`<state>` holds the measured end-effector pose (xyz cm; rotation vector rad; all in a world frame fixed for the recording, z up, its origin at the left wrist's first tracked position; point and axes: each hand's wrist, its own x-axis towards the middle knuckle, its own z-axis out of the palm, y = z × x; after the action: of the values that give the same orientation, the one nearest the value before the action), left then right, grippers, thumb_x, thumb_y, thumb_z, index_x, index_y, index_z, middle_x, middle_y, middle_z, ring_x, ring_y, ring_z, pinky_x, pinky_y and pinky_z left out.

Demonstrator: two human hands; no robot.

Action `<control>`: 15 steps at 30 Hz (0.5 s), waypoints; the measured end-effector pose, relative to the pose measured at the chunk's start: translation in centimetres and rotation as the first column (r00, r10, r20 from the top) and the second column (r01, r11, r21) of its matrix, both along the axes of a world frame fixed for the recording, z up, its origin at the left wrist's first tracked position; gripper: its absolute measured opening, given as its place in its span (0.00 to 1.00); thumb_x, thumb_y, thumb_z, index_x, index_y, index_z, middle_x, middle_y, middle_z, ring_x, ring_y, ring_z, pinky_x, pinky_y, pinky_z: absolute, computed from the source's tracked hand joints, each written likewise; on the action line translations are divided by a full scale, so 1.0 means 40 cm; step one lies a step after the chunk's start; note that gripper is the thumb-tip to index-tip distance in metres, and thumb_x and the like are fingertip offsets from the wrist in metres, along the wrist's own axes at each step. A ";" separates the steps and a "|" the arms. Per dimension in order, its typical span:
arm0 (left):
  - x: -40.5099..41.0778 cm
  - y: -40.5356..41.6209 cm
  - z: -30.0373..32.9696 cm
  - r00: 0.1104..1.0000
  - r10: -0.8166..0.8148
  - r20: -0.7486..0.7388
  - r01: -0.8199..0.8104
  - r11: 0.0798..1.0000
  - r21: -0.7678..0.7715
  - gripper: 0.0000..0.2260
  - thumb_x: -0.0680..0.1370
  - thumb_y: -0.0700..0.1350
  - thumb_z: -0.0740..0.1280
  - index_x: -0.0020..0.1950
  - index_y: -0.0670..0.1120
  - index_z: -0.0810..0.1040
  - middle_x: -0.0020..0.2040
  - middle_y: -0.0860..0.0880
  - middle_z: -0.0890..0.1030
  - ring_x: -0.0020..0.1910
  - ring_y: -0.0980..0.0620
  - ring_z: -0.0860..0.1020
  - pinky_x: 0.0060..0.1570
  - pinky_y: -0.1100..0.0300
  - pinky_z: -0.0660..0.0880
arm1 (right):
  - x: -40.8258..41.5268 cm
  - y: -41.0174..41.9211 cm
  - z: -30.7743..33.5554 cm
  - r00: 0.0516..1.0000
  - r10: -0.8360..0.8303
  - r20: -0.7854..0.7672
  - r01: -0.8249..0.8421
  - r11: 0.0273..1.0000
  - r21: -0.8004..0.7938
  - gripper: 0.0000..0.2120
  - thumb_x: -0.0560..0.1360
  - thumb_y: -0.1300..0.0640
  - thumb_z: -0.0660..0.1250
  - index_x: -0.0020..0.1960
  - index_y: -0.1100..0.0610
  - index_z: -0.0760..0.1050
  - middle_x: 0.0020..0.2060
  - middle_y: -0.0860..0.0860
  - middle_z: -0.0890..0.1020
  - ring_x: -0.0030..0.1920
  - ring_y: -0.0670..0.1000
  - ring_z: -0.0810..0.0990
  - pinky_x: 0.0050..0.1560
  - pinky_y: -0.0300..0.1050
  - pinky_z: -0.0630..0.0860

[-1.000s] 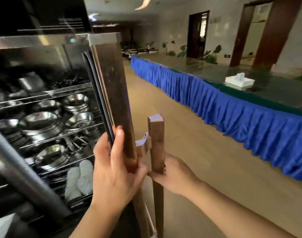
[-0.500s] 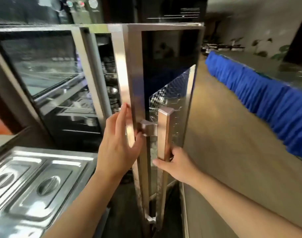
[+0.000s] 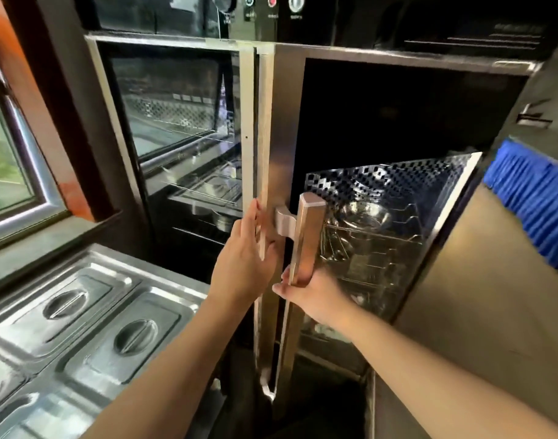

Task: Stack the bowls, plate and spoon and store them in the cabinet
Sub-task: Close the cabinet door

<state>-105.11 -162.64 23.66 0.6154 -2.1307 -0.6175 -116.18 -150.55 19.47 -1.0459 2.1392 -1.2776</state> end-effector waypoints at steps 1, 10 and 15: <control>-0.022 -0.035 -0.004 1.000 0.009 0.001 -0.009 1.000 0.004 0.36 0.78 0.58 0.66 0.80 0.58 0.51 0.72 0.50 0.72 0.61 0.50 0.78 0.50 0.60 0.72 | -0.014 -0.037 0.000 1.000 0.012 0.004 -0.012 1.000 0.009 0.19 0.61 0.32 0.72 0.42 0.44 0.81 0.38 0.48 0.85 0.43 0.48 0.85 0.55 0.57 0.82; -0.170 -0.308 -0.012 1.000 -0.016 0.027 0.017 1.000 -0.019 0.29 0.80 0.56 0.63 0.78 0.56 0.56 0.70 0.49 0.74 0.60 0.49 0.79 0.54 0.52 0.77 | -0.128 -0.318 0.005 1.000 0.004 0.002 -0.004 1.000 -0.013 0.25 0.63 0.34 0.72 0.42 0.56 0.81 0.39 0.56 0.84 0.43 0.55 0.85 0.55 0.61 0.81; -0.257 -0.466 -0.013 0.993 -0.078 0.092 0.085 0.994 -0.070 0.26 0.80 0.62 0.59 0.76 0.55 0.63 0.66 0.49 0.77 0.60 0.49 0.79 0.54 0.53 0.78 | -0.196 -0.450 0.008 0.994 -0.102 0.043 0.104 0.993 -0.050 0.16 0.70 0.47 0.78 0.44 0.61 0.84 0.43 0.62 0.86 0.45 0.61 0.85 0.53 0.60 0.81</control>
<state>-115.41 -181.27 23.12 0.5257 -2.2612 -0.5619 -124.02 -168.54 19.81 -0.9329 2.1650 -1.3962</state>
